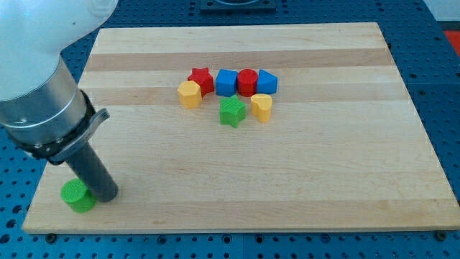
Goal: Slightly move the green circle upwards
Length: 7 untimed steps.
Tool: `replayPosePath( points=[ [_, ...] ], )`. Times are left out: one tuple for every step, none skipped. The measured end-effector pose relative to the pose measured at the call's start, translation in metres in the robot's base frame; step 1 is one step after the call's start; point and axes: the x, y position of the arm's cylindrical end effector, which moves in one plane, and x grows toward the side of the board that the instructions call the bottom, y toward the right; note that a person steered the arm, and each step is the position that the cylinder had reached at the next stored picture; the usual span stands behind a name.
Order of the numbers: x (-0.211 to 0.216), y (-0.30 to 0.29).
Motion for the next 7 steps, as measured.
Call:
replayPosePath(
  points=[
    [-0.024, 0.043],
    [-0.058, 0.093],
    [-0.069, 0.136],
    [-0.029, 0.138],
    [0.002, 0.11],
    [0.02, 0.058],
    [0.041, 0.012]
  ],
)
